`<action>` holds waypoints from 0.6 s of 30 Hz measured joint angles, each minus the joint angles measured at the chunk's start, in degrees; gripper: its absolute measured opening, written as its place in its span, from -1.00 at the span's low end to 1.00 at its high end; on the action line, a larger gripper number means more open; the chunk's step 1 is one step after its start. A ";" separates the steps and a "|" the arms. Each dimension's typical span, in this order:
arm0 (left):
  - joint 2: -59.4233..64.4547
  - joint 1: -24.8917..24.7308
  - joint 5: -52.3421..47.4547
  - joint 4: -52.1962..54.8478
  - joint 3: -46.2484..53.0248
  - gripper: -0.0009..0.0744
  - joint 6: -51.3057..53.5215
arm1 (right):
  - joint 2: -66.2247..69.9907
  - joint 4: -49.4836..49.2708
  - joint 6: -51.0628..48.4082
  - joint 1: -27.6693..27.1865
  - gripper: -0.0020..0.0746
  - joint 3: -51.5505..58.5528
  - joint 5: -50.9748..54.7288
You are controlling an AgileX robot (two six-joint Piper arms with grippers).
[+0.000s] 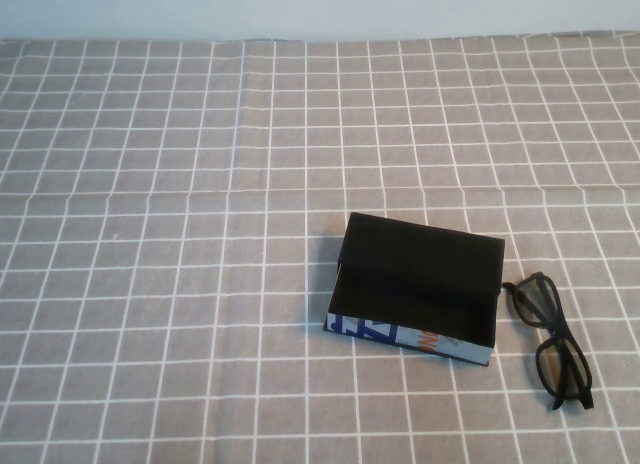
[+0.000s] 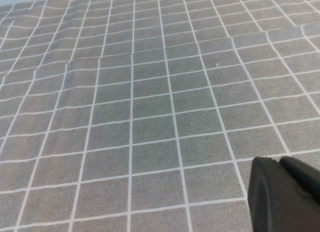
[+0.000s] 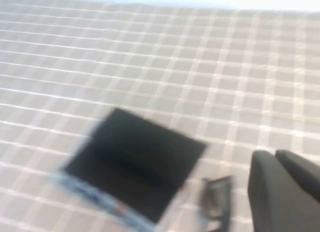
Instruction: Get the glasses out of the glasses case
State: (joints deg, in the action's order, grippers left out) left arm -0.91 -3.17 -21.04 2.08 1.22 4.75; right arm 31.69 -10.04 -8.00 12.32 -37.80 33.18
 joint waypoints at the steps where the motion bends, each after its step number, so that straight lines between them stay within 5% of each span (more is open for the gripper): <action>1: 0.00 0.00 0.00 0.00 0.00 -0.99 0.00 | -1.34 1.68 0.00 0.00 -0.99 1.82 -1.92; 11: 0.00 0.00 0.00 0.00 0.00 -0.99 0.00 | -16.94 2.85 0.00 0.00 -0.99 27.04 -28.78; 18: 0.00 0.00 0.00 0.00 0.00 -0.99 0.00 | -24.69 1.15 0.00 -6.64 -0.99 37.09 -30.32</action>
State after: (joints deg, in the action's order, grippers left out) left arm -0.91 -3.17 -21.04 2.08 1.22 4.75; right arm 7.00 -8.90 -8.00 5.68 -0.71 2.87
